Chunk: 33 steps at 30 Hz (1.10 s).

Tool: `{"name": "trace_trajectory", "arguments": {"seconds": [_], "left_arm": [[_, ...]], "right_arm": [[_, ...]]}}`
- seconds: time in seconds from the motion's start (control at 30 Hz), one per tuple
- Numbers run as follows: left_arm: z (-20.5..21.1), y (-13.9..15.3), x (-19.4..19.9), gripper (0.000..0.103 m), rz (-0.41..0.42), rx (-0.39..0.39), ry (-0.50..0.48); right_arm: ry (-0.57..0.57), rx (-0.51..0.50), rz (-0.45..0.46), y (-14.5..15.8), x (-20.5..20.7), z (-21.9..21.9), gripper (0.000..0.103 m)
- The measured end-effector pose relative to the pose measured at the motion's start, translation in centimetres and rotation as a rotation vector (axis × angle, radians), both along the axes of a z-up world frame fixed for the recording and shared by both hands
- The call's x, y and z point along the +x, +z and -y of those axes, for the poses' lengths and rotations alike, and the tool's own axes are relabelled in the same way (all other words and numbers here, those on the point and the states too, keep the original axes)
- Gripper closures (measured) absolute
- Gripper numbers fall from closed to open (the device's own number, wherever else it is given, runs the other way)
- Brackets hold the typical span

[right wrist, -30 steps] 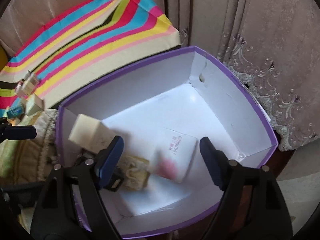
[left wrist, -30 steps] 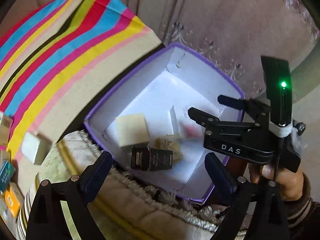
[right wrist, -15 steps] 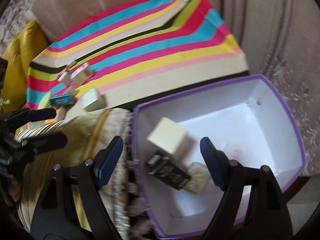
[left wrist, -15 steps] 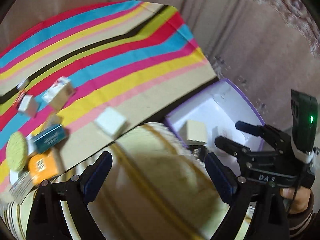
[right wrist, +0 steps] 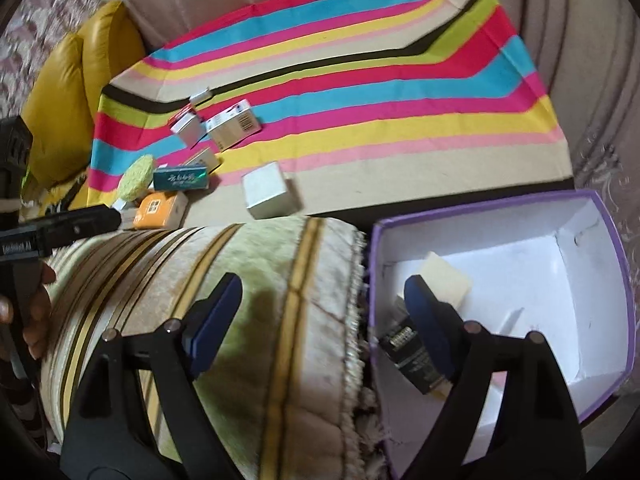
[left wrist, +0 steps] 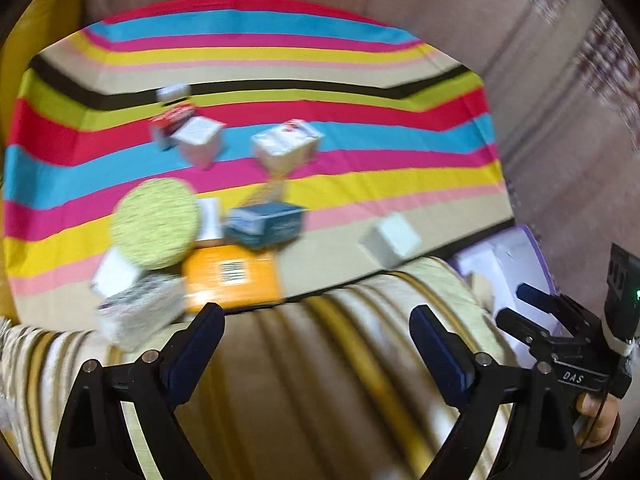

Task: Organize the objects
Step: 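Move both grippers back to the table toward the green sponge and small white box, then grasp the green round sponge with the left gripper while the right grasps the small white box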

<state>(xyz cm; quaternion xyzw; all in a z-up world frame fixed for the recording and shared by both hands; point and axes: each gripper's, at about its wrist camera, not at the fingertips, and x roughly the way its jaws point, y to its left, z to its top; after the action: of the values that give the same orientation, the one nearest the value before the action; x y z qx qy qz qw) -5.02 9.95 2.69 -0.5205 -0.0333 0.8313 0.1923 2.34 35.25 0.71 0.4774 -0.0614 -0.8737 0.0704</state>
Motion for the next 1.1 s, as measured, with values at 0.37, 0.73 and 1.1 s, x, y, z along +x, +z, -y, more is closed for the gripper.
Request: {"name": "trace_trajectory", "arguments": {"seconds": [0.37, 0.73, 1.1], "left_arm": [[7.2, -1.1, -3.1, 0.008, 0.008, -0.066, 0.136], [7.2, -3.0, -7.8, 0.004, 0.033, -0.144, 0.163], [7.1, -4.6, -10.3, 0.000, 0.078, -0.146, 0.226]], "right_arm": [[0.083, 0.084, 0.000, -0.2, -3.6, 4.3, 0.017], [0.132, 0.193, 0.035, -2.6, -7.4, 7.1, 0.017], [0.146, 0.250, 0.037, -3.7, -9.6, 8.0, 0.017]]}}
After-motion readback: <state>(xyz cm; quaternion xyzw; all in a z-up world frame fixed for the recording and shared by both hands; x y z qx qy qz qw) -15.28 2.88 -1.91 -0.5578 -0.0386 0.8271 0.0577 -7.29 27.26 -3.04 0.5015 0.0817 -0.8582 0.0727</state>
